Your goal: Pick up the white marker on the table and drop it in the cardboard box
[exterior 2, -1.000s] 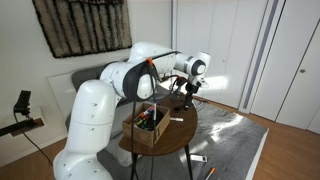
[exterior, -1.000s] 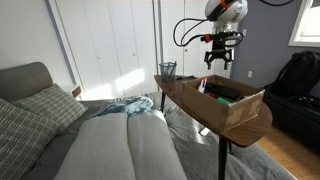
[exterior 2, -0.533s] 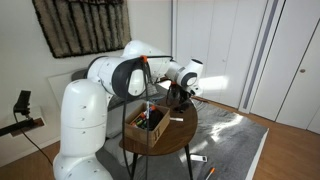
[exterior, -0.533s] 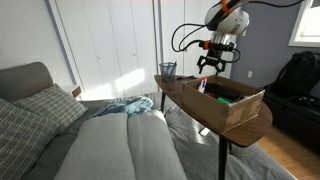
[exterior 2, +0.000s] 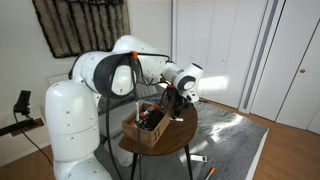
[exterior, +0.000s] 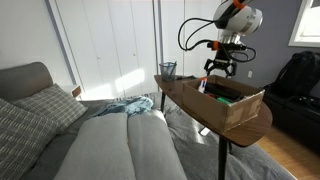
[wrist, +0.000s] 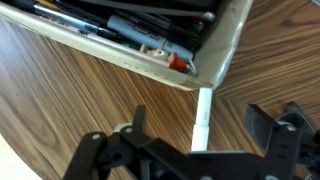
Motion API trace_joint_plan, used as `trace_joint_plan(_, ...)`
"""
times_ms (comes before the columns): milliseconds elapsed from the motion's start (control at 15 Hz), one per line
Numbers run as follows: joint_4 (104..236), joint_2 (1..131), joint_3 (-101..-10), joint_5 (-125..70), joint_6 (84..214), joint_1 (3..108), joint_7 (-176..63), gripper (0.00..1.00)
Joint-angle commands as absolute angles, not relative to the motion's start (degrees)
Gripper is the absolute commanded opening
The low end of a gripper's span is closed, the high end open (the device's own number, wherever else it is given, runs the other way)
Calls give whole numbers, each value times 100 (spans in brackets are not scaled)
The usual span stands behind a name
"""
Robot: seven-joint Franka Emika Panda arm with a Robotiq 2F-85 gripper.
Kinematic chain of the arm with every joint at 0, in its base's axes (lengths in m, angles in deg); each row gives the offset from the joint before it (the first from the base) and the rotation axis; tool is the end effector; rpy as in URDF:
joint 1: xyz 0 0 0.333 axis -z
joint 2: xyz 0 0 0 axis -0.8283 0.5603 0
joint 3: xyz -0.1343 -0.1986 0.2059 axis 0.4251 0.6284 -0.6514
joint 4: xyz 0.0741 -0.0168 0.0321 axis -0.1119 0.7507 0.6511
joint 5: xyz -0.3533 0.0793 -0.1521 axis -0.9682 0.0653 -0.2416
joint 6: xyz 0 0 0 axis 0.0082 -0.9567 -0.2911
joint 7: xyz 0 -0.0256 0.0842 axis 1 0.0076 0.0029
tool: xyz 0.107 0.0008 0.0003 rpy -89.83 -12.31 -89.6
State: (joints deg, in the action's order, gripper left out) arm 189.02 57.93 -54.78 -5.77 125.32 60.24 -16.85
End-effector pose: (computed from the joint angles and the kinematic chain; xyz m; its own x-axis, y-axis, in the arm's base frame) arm 0.5716 -0.0633 0.3968 0.4747 -0.8232 -0.3114 -0.8759 -0.4766 -0.0753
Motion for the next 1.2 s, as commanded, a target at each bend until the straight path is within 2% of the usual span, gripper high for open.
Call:
trace_joint_plan(0, 18697, 6095, -5378, -713, 12548, 5994, -1206, 100)
trace_joint_plan(333, 18303, 6640, -5315, -626, 12568, 6005, -1116, 98)
trace_joint_plan(400, 18236, 6721, -5305, -644, 12576, 6000, -1115, 89)
trace_joint_plan(467, 18169, 6807, -5297, -660, 12592, 5996, -1121, 73)
trace_joint_plan(600, 18085, 6926, -5287, -648, 12665, 5989, -1117, 63)
trace_joint_plan(1133, 18158, 6600, -5234, -686, 12685, 5969, -929, 6)
